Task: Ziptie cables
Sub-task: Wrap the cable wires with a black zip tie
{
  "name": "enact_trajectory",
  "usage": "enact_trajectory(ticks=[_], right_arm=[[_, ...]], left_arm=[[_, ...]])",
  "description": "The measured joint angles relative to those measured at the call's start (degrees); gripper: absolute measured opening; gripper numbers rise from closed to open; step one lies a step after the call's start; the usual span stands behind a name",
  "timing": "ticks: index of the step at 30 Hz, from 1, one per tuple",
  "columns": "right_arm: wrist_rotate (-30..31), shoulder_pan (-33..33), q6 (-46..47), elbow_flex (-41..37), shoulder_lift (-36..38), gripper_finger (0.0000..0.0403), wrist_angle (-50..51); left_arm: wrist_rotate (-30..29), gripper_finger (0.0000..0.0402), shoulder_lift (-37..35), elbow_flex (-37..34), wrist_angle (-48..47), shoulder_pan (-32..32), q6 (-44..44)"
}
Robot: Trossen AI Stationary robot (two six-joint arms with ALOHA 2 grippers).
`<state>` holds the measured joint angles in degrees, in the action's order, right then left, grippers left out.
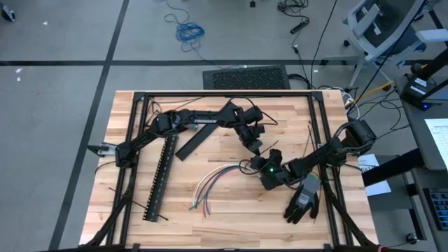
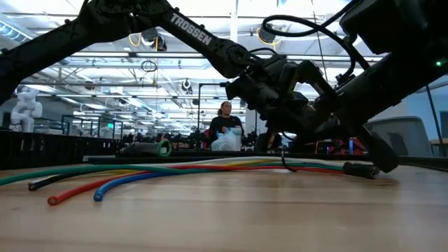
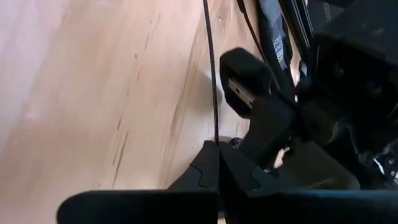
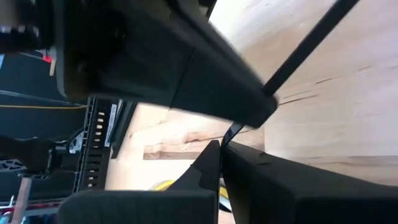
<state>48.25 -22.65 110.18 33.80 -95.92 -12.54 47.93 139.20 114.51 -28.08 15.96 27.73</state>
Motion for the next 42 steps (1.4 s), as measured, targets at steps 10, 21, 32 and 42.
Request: enact_trajectory(ticks=[10, 21, 32, 42], right_arm=[[-1.0, 0.0, -2.0, 0.0, -0.1, 0.0, -2.8], [-6.8, -0.1, -5.8, 0.4, -0.6, 0.0, -6.7], [-6.7, 0.0, -6.6, 0.2, -0.6, 0.0, -5.6], [-6.5, 0.1, -6.6, 0.2, -0.5, 0.0, -5.0]], left_arm=[[-2.6, 0.0, 0.0, 1.0, 2.4, 2.3, 0.6], [-6.2, 0.0, 0.0, 5.8, 12.4, 5.2, 9.4], [7.4, 0.0, -0.6, 6.4, 2.2, 5.1, 0.0], [-3.9, 0.0003, -6.1, 6.4, -17.5, 8.9, -16.5]])
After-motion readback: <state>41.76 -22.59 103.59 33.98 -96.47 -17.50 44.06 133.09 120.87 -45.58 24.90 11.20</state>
